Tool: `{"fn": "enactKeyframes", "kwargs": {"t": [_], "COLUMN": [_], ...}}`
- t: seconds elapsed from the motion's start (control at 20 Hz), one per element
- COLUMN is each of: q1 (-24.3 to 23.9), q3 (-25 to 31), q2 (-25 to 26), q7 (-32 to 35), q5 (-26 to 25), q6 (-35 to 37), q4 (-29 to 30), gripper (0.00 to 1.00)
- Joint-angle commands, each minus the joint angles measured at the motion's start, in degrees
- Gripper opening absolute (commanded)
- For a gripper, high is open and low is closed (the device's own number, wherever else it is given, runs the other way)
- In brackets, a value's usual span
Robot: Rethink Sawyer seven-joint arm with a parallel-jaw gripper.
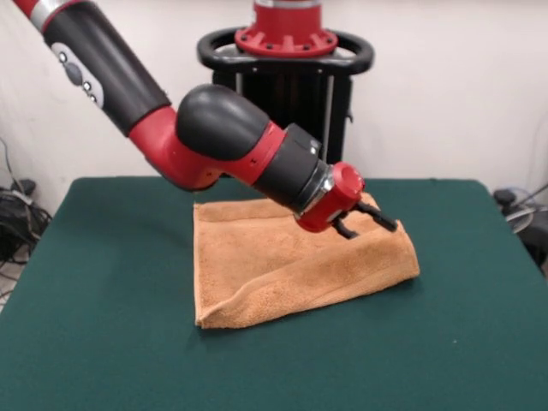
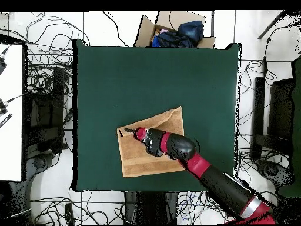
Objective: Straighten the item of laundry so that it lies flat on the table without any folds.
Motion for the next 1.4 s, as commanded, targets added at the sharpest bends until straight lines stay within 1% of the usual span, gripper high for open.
{"fn": "enactKeyframes", "kwargs": {"t": [0.05, 0.1, 0.2, 0.5, 0.9, 1.1, 1.4], "q1": [9.6, 6.7, 3.6, 3.2, 3.2, 2.6, 2.4], "q3": [-6.4, -3.2, -0.6, -0.4, -0.3, -0.3, -0.3], "q2": [-14.1, -10.8, -6.6, -6.4, -6.0, -4.8, -2.5], "q7": [1.3, 0.4, 2.3, 3.5, 3.8, 3.0, 1.4], "q5": [-13.6, -11.5, -8.8, -10.3, -10.1, -10.5, -10.0], "q6": [-7.9, -5.8, -5.2, -5.2, -5.0, -5.1, -3.2], "q4": [-0.1, 0.0, 0.2, 0.2, -0.2, -0.6, -3.0], "gripper": [1.00, 1.00, 1.00, 1.00, 1.00, 1.00, 1.00]}}
